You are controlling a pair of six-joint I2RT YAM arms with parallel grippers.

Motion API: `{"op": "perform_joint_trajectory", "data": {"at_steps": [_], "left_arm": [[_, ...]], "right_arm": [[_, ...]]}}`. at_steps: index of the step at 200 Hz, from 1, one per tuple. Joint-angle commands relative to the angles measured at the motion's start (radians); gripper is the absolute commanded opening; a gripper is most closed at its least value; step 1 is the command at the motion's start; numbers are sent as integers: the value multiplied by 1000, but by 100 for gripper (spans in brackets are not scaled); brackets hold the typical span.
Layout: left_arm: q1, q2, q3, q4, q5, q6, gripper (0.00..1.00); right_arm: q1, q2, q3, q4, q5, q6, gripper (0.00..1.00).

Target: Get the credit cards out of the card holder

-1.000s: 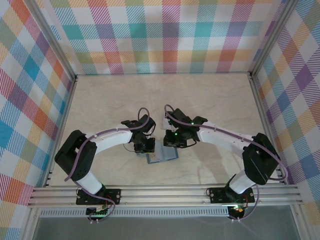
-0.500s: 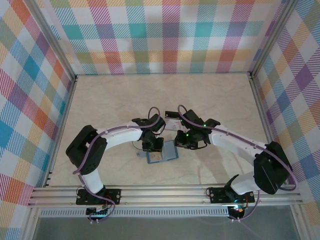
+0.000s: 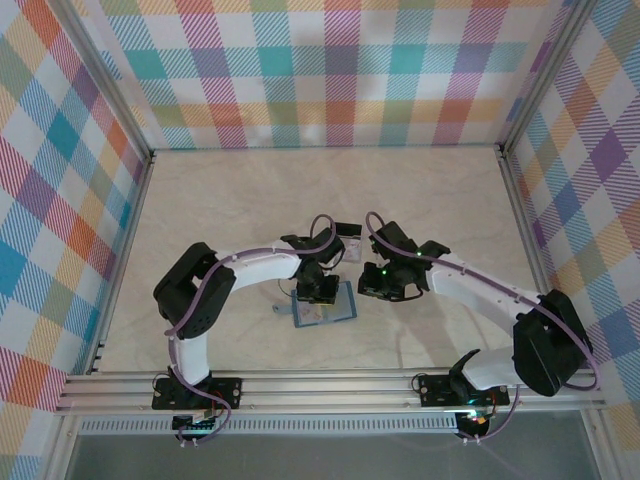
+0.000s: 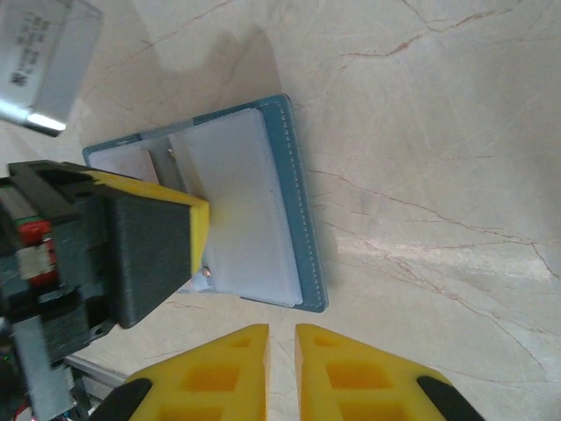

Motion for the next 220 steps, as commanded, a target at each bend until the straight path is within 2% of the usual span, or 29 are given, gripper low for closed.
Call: {"op": "perform_joint_trajectory", "data": {"at_steps": [1,66,131,172,220], "left_arm": [[-21,29,24,-19,7,-11,10],[-30,80,8,-8,13,-8,10],[-30,-62,10,-30,-48,-12,10],[-24,-140,-4,-77,-106,-12,10],[35,-239,-116,-74,-116,-25,10]], "right_arm": [[-4,-16,-24,-12,-6,-14,17],[-4,62,-56,119,-175,0,17],[6,244,-55,305,-316,32,11],[7,319,-38,326,-317,33,10],[20,362,11,318,-334,20,12]]}}
